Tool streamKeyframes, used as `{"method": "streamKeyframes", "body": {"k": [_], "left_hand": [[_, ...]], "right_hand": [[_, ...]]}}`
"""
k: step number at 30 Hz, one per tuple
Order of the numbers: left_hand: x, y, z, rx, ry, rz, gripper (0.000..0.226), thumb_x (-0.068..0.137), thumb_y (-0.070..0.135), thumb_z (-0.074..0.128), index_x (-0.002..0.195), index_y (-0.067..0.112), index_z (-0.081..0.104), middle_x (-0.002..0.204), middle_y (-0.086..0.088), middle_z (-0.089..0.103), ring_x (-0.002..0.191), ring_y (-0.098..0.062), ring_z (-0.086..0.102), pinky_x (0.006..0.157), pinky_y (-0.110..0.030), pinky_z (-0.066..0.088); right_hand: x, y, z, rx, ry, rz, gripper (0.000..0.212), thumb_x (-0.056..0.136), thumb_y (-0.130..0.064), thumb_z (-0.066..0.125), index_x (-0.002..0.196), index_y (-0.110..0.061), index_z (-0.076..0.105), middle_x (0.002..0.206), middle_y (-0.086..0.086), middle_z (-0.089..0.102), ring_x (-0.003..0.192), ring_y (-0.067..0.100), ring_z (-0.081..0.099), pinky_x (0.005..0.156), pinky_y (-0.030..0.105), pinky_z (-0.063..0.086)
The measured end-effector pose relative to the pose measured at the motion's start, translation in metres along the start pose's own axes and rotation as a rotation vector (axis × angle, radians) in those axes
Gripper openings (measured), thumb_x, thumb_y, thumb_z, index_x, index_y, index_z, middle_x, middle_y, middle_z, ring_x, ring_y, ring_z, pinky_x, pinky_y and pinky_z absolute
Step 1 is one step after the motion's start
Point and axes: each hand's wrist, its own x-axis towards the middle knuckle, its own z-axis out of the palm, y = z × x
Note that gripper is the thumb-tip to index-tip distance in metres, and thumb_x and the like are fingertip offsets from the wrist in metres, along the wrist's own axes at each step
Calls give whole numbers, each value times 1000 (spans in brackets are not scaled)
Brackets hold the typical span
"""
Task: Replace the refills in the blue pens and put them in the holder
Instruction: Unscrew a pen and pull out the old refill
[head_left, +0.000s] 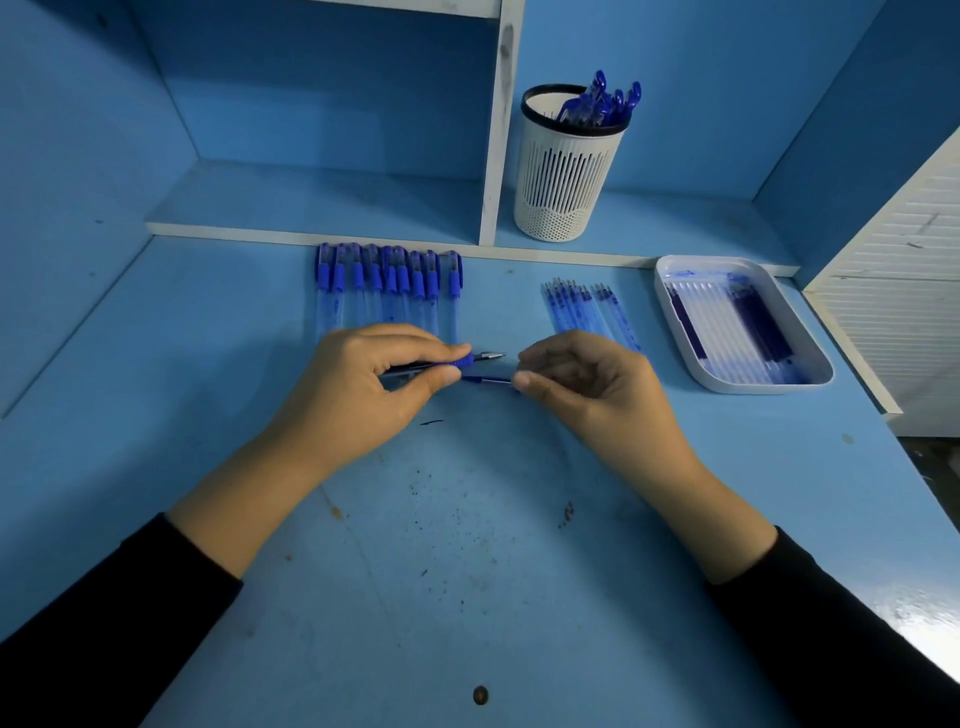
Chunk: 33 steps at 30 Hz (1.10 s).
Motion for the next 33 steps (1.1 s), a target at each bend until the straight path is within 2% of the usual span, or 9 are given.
{"method": "streamKeyframes", "body": {"k": [2, 4, 6, 10, 13, 16, 22, 28, 33], "left_hand": [[0, -2, -1, 3, 3, -40, 21, 83, 9, 77, 103, 15, 77, 96, 11, 73, 90, 0, 68, 84, -16, 53], [1, -3, -1, 12, 11, -51, 20, 84, 9, 76, 103, 16, 77, 96, 11, 73, 91, 0, 68, 84, -17, 53], [1, -4, -1, 18, 17, -53, 20, 84, 9, 76, 103, 16, 77, 96, 11, 74, 89, -2, 68, 82, -18, 53], [1, -4, -1, 7, 14, -77, 20, 84, 8, 76, 103, 14, 78, 96, 8, 74, 90, -2, 68, 84, -14, 51], [2, -4, -1, -8, 8, -79, 20, 84, 8, 76, 103, 15, 77, 97, 9, 74, 90, -2, 69, 84, -12, 51], [2, -5, -1, -26, -16, -75, 21, 84, 7, 75, 104, 15, 77, 99, 11, 73, 92, -1, 68, 85, -12, 50], [2, -6, 0, -38, -26, -37, 22, 83, 4, 75, 103, 13, 77, 98, 10, 73, 91, -1, 68, 84, -11, 50], [-3, -3, 6, -66, -65, 32, 23, 82, 3, 76, 103, 13, 77, 94, 9, 73, 85, -2, 68, 77, -17, 53], [-6, -2, 8, -64, -38, 104, 20, 83, 4, 75, 102, 12, 77, 89, 4, 72, 75, -13, 67, 66, -34, 53]], "right_hand": [[1, 6, 0, -203, 3, -76, 15, 80, -12, 77, 94, -13, 71, 84, -4, 71, 81, 8, 66, 83, 20, 52], [1, 8, 3, -333, -26, -130, 18, 80, -11, 77, 97, -15, 72, 85, -9, 68, 84, 6, 63, 81, 13, 48], [3, 8, 5, -385, -55, -174, 18, 81, -8, 76, 98, -14, 73, 86, -10, 68, 86, 3, 61, 78, 6, 43], [7, 10, 8, -420, -66, -268, 12, 83, -5, 73, 92, -11, 75, 92, -4, 73, 86, 3, 63, 80, 9, 46], [6, 9, 6, -353, -54, -182, 9, 86, -9, 71, 92, -13, 75, 85, -6, 71, 79, 5, 62, 73, 11, 45], [6, 6, 1, -132, -52, -42, 8, 89, -9, 68, 91, -13, 74, 79, -6, 71, 71, 3, 63, 68, 12, 44], [6, 4, -3, -18, 7, -19, 10, 90, -4, 64, 89, -9, 72, 66, -6, 64, 48, 0, 51, 50, 7, 33], [3, 1, 2, -6, -45, -72, 6, 87, -6, 69, 90, -9, 73, 75, -8, 70, 66, -1, 60, 66, 8, 41], [0, 2, 6, 53, -50, -66, 6, 86, -9, 70, 90, -7, 73, 65, -16, 66, 57, -2, 56, 57, 7, 38]]}}
